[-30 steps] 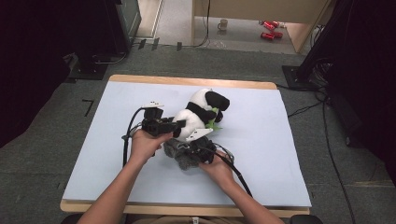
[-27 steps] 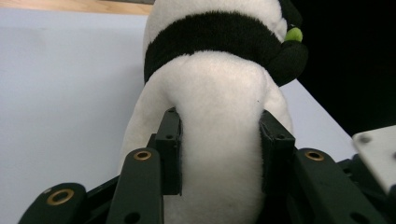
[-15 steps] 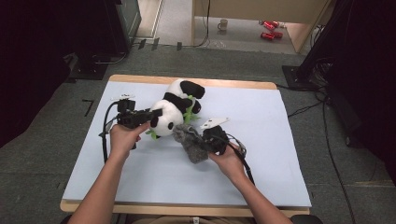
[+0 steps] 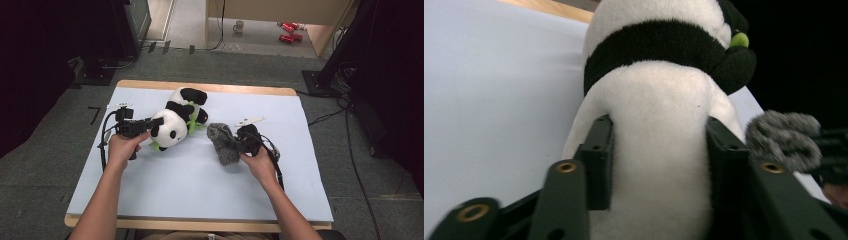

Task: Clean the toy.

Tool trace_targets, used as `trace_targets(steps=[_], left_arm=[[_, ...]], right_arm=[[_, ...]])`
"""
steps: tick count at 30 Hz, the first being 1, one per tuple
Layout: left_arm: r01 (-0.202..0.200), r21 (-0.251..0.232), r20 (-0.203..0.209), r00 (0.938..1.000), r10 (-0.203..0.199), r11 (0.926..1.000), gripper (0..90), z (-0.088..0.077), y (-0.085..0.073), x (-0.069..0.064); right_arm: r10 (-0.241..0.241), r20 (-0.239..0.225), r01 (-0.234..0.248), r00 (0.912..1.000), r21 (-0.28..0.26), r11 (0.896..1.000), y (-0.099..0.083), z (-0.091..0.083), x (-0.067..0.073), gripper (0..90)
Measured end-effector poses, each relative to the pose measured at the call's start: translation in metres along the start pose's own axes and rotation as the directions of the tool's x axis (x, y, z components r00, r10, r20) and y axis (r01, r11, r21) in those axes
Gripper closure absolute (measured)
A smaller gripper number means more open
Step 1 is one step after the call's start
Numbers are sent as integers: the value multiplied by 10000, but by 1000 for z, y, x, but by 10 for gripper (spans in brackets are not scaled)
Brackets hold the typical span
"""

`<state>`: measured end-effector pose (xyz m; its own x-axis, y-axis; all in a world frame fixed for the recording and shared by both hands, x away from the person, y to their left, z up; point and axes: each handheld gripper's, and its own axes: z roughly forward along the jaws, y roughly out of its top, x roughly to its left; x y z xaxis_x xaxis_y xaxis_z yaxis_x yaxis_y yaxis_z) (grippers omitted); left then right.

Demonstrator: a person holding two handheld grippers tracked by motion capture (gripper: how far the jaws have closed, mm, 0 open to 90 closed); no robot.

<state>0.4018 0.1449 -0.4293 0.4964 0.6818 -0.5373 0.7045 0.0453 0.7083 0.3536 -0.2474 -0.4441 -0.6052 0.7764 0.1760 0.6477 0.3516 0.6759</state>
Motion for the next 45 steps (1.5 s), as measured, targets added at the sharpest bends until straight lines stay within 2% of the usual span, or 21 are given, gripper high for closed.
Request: trace_targets(steps=[4,8,11,13,14,16,18,19,21,22,24,25,26,28,29,30,32,35,40,43,45], left_arm=[[-961,143,-180,9952,963,9953,346,-4,3,-2],[-1269,-65,-688,9896,1262,9919,330,-8,5,-3],[-1636,-323,-1820,9710,1551,9860,339,-14,8,0],[-1698,-385,-2172,9633,1576,9847,361,-19,10,4],[-1606,-457,-2111,9662,1476,9860,366,-22,10,7],[-1277,-716,-1539,9813,1155,9892,382,-28,12,14],[-1418,-666,-1368,9818,1317,9877,356,-30,12,15],[-1713,-398,-1563,9741,1632,9844,350,-31,12,15],[-2060,121,-1320,9697,2057,9785,350,-29,13,15],[-2234,369,-1400,9639,2264,9740,332,-27,12,14],[-2962,756,-1833,9344,3053,9521,321,-22,7,14],[-2969,633,-1902,9336,3035,9528,318,-22,6,16],[-2773,530,-1970,9389,2823,9593,314,-23,7,18],[-2750,540,-2213,9341,2800,9599,312,-23,6,21],[-2722,502,-2222,9350,2765,9609,311,-24,6,23],[-2492,424,-2102,9445,2525,9675,310,-24,5,26],[-2254,379,-1963,9536,2284,9735,304,-25,5,28],[-2406,323,-2039,9486,2420,9701,298,-26,6,26],[-2599,280,-2158,9413,2597,9652,291,-29,6,25],[-2566,304,-2303,9387,2566,9660,292,-33,7,25],[-2681,401,-2386,9329,2697,9626,293,-34,7,24]], right_arm=[[88,257,-92,9996,161,9998,-4,4,-7,747],[172,447,-180,9988,166,9997,-8,6,-13,725],[396,581,-415,9975,325,9986,-11,10,-20,700],[550,579,-568,9968,294,9980,-13,12,-23,683],[686,575,-702,9960,269,9972,-14,14,-24,679],[621,620,-636,9961,239,9977,-14,18,-25,666],[437,667,-455,9968,261,9986,-14,21,-24,660],[432,686,-452,9967,275,9986,-14,21,-23,660],[473,660,-494,9967,300,9983,-14,22,-24,655],[493,653,-513,9966,293,9983,-14,21,-24,653],[534,662,-555,9964,297,9980,-14,22,-25,647],[548,671,-570,9962,322,9979,-14,22,-25,641],[587,677,-610,9960,331,9976,-14,22,-25,637],[584,725,-608,9957,300,9977,-15,22,-26,629],[613,711,-636,9956,308,9975,-15,23,-26,623],[636,675,-658,9957,310,9973,-15,24,-26,614],[842,556,-862,9949,354,9956,-17,27,-28,577],[1110,552,-1128,9923,313,9931,-18,27,-32,511],[938,657,-950,9934,155,9954,-16,24,-35,343],[896,385,-902,9952,145,9958,-15,18,-37,311],[1019,167,-1018,9947,-17,9948,-14,12,-39,305]])
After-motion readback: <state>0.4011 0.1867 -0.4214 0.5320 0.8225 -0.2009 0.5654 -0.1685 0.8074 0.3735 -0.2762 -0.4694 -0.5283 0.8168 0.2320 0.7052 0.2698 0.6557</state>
